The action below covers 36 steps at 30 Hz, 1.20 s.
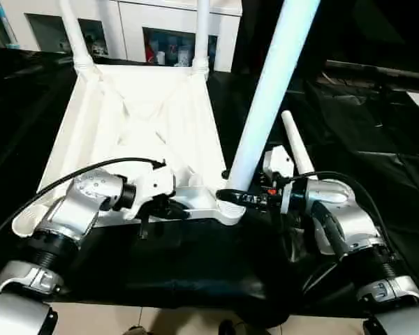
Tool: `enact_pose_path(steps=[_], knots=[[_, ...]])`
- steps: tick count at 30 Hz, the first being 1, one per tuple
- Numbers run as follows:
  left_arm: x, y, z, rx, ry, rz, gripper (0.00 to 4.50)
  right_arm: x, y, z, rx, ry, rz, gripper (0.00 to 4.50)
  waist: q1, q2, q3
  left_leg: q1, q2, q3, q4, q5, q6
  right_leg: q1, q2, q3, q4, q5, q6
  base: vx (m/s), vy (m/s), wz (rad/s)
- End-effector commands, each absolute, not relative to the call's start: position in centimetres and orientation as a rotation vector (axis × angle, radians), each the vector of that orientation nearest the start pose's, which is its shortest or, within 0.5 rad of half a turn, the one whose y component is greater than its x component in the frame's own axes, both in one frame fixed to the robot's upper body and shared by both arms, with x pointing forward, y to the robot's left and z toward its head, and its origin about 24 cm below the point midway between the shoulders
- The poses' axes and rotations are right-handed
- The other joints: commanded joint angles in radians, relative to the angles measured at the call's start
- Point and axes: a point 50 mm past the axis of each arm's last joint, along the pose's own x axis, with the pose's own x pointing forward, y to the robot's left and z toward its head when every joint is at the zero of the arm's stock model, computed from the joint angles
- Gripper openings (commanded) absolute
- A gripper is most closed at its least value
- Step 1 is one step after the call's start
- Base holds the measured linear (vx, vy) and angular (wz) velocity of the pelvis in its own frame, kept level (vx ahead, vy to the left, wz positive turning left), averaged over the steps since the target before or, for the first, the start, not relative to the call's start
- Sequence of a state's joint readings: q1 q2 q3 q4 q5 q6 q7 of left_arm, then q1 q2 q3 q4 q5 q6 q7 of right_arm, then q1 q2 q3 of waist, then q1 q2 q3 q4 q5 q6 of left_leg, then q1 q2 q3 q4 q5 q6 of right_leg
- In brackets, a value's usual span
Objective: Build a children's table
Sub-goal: Pick table leg
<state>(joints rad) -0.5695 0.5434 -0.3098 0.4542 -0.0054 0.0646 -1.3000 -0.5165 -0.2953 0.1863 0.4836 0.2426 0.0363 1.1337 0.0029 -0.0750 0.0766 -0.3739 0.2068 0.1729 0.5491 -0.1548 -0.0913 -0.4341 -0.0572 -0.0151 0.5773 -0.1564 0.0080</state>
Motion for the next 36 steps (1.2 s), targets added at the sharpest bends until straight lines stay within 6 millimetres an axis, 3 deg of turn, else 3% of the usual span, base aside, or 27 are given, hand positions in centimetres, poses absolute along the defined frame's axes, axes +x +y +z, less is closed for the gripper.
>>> enact_pose_path(steps=[1, 4, 5, 8, 9, 10, 11, 12, 13, 14, 15, 16, 17, 18, 19, 20, 21, 22, 23, 24, 25, 27, 31, 32, 34, 36], knots=[[30.8, 15.9, 7.5, 0.562, 0.425, -1.415, 0.0, 28.7, -12.2, 0.9, -0.089, 0.454, 1.286, 1.86, -0.002, 0.012, -0.02, 0.01, 0.019, -0.002, -0.073, -0.448, 0.007, 0.021, -0.05, 0.028, -0.086, -0.508, -0.129, 0.0, 0.0, 0.0], [31.0, 15.9, 7.5, 0.553, 0.42, -1.382, 0.0, 29.0, -12.4, 0.3, -0.104, 0.451, 1.196, 1.86, -0.003, 0.013, -0.016, 0.013, 0.019, -0.006, -0.075, -0.485, -0.002, 0.015, -0.053, 0.027, -0.094, -0.587, -0.107, 0.0, 0.0, 0.0], [31.2, 15.9, 7.3, 0.552, 0.414, -1.351, 0.0, 29.4, -12.7, -0.2, -0.118, 0.454, 1.101, 1.86, -0.006, 0.011, -0.012, 0.013, 0.016, -0.01, -0.075, -0.509, -0.006, 0.012, -0.054, 0.025, -0.1, -0.645, -0.089, 0.0, 0.0, 0.0], [31.3, 16.0, 7.3, 0.544, 0.414, -1.321, 0.0, 29.6, -12.9, -0.5, -0.12, 0.455, 1.036, 1.86, -0.016, 0.011, -0.002, 0.019, 0.011, -0.025, -0.076, -0.581, -0.019, 0.004, -0.058, 0.013, -0.122, -0.819, -0.027, -0.022, 0.002, -0.04], [31.6, 16.1, 7.0, 0.528, 0.425, -1.266, 0.0, 30.0, -13.0, -0.9, -0.1, 0.458, 0.933, 1.86, -0.027, 0.019, 0.006, 0.033, 0.008, -0.034, -0.075, -0.645, -0.025, -0.003, -0.056, -0.008, -0.144, -0.887, -0.006, -0.066, 0.007, -0.12], [31.6, 16.1, 7.0, 0.528, 0.425, -1.266, 0.0, 30.0, -13.0, -0.9, -0.1, 0.458, 0.933, 1.86, -0.034, 0.027, 0.011, 0.047, 0.01, -0.039, -0.076, -0.696, -0.025, -0.009, -0.05, -0.027, -0.156, -0.887, -0.006, -0.094, 0.022, -0.11], [32.1, 16.2, 6.8, 0.509, 0.448, -1.183, 0.0, 30.3, -13.1, -1.4, -0.083, 0.469, 0.816, 1.86, -0.051, 0.041, 0.02, 0.045, 0.02, -0.057, -0.099, -0.794, -0.031, 0.017, -0.041, -0.068, -0.153, -0.795, -0.02, -0.1, 0.056, -0.14], [32.2, 16.1, 6.7, 0.501, 0.455, -1.159, 0.0, 30.5, -13.1, -1.5, -0.078, 0.474, 0.784, 1.86, -0.055, 0.052, 0.029, 0.035, 0.03, -0.065, -0.126, -0.861, -0.038, 0.039, -0.028, -0.095, -0.14, -0.705, -0.035, -0.1, 0.056, -0.14], [32.4, 16.1, 6.7, 0.488, 0.46, -1.137, 0.0, 30.6, -13.1, -1.7, -0.074, 0.479, 0.747, 1.86, -0.003, 0.084, 0.03, -0.065, 0.061, -0.054, -0.215, -0.986, -0.046, 0.151, -0.028, -0.092, 0.089, -0.347, -0.1, -0.135, 0.074, -0.18], [32.5, 16.0, 6.7, 0.481, 0.464, -1.128, 0.0, 30.7, -13.0, -1.8, -0.072, 0.483, 0.73, 1.86, 0.043, 0.08, 0.041, -0.091, 0.061, -0.014, -0.232, -1.012, -0.025, 0.145, -0.015, -0.093, 0.119, -0.263, -0.085, -0.13, 0.033, 0.07], [32.5, 15.9, 6.8, 0.471, 0.476, -1.113, 0.0, 30.8, -12.9, -1.9, -0.069, 0.488, 0.707, 1.86, 0.049, 0.058, 0.021, -0.021, 0.04, 0.026, -0.218, -0.883, -0.018, 0.101, -0.022, -0.033, 0.118, -0.377, -0.069, -0.13, 0.033, 0.07], [32.5, 15.8, 6.8, 0.47, 0.478, -1.11, 0.0, 30.8, -12.9, -1.9, -0.068, 0.489, 0.702, 1.86, 0.033, -0.039, 0.001, 0.09, -0.012, -0.008, 0.0, -0.485, -0.016, -0.011, -0.115, 0.012, -0.11, -0.958, -0.019, 0.016, -0.093, 0.05], [32.8, 15.5, 6.9, 0.453, 0.499, -1.067, 0.0, 31.1, -12.6, -2.1, -0.056, 0.503, 0.639, 1.86, 0.031, -0.027, 0.011, -0.01, -0.033, -0.065, 0.072, -0.113, 0.03, 0.067, -0.198, 0.046, -0.142, -1.135, -0.045, 0.059, -0.08, -0.44], [33.0, 15.2, 7.1, 0.431, 0.513, -1.022, 0.0, 31.4, -12.3, -2.2, -0.045, 0.511, 0.592, 1.86, 0.04, 0.008, 0.023, -0.023, -0.015, -0.074, 0.046, -0.073, 0.006, 0.077, -0.204, 0.032, -0.125, -1.085, -0.071, 0.059, -0.08, -0.44], [33.3, 14.8, 7.3, 0.409, 0.523, -0.967, 0.0, 31.7, -11.8, -2.3, -0.035, 0.516, 0.545, 1.86, 0.028, 0.029, 0.017, -0.032, 0.008, -0.074, -0.047, -0.156, -0.064, 0.09, -0.128, -0.017, -0.077, -0.823, -0.125, 0.001, 0.05, -0.56], [33.3, 14.8, 7.3, 0.409, 0.523, -0.967, 0.0, 31.7, -11.8, -2.3, -0.035, 0.516, 0.545, 1.86, 0.026, 0.04, 0.014, -0.022, 0.012, -0.077, -0.071, -0.271, -0.082, 0.083, -0.091, -0.027, -0.061, -0.688, -0.133, -0.035, 0.062, -0.29], [33.7, 14.1, 7.7, 0.397, 0.539, -0.892, 0.0, 32.2, -11.2, -2.1, -0.016, 0.518, 0.481, 1.86, 0.015, 0.042, 0.02, -0.017, 0.014, -0.077, -0.088, -0.371, -0.09, 0.076, -0.071, -0.033, -0.051, -0.602, -0.14, -0.035, 0.062, -0.29], [33.8, 13.9, 7.7, 0.4, 0.546, -0.873, 0.0, 32.3, -11.0, -2.1, -0.007, 0.519, 0.456, 1.86, 0.015, 0.05, 0.002, 0.025, 0.019, -0.06, -0.086, -0.441, -0.071, 0.063, -0.079, -0.015, -0.055, -0.419, -0.202, 0.0, 0.0, 0.0], [33.9, 13.7, 7.8, 0.403, 0.55, -0.864, 0.0, 32.4, -10.8, -2.0, 0.0, 0.521, 0.442, 1.86, 0.015, 0.05, 0.008, 0.02, 0.017, -0.056, -0.089, -0.438, -0.058, 0.065, -0.08, -0.016, -0.06, -0.419, -0.207, -0.052, 0.002, 0.1], [34.0, 12.9, 7.9, 0.396, 0.56, -0.822, 0.0, 32.8, -10.0, -1.8, 0.03, 0.526, 0.392, 1.86, 0.015, 0.046, 0.017, 0.017, 0.017, -0.05, -0.095, -0.463, -0.051, 0.066, -0.082, -0.018, -0.072, -0.485, -0.186, -0.052, 0.002, 0.1], [34.0, 12.9, 7.9, 0.396, 0.56, -0.822, 0.0, 32.8, -10.0, -1.8, 0.03, 0.526, 0.392, 1.86, 0.014, 0.042, 0.021, 0.014, 0.015, -0.055, -0.101, -0.492, -0.057, 0.068, -0.085, -0.024, -0.08, -0.572, -0.151, -0.06, 0.026, -0.07], [34.0, 12.1, 8.0, 0.391, 0.561, -0.809, 0.0, 33.1, -9.1, -1.7, 0.045, 0.534, 0.366, 1.86, 0.016, 0.043, 0.022, 0.018, 0.014, -0.058, -0.101, -0.526, -0.061, 0.064, -0.09, -0.024, -0.09, -0.635, -0.119, 0.0, 0.0, 0.0], [33.8, 11.3, 8.4, 0.381, 0.56, -0.795, 0.0, 33.3, -8.1, -1.5, 0.044, 0.548, 0.35, 1.86, 0.016, 0.042, 0.019, 0.012, 0.017, -0.061, -0.111, -0.511, -0.06, 0.07, -0.09, -0.027, -0.094, -0.559, -0.105, 0.0, 0.0, 0.0], [33.8, 11.2, 8.4, 0.377, 0.56, -0.794, 0.0, 33.4, -8.0, -1.4, 0.045, 0.55, 0.347, 1.86, 0.015, 0.044, 0.02, 0.014, 0.017, -0.059, -0.113, -0.519, -0.063, 0.065, -0.088, -0.026, -0.09, -0.523, -0.112, 0.0, 0.0, 0.0], [33.6, 11.1, 8.5, 0.372, 0.569, -0.782, 0.0, 33.5, -7.8, -1.4, 0.043, 0.553, 0.342, 1.86, 0.013, 0.04, 0.021, 0.019, 0.016, -0.055, -0.11, -0.539, -0.059, 0.06, -0.09, -0.024, -0.093, -0.539, -0.108, 0.0, 0.0, 0.0], [33.6, 11.2, 8.5, 0.382, 0.571, -0.771, 0.0, 33.5, -7.6, -1.3, 0.035, 0.548, 0.343, 1.86, 0.011, 0.035, 0.022, 0.014, 0.015, -0.052, -0.11, -0.517, -0.048, 0.06, -0.095, -0.021, -0.095, -0.555, -0.101, 0.0, 0.0, 0.0]])
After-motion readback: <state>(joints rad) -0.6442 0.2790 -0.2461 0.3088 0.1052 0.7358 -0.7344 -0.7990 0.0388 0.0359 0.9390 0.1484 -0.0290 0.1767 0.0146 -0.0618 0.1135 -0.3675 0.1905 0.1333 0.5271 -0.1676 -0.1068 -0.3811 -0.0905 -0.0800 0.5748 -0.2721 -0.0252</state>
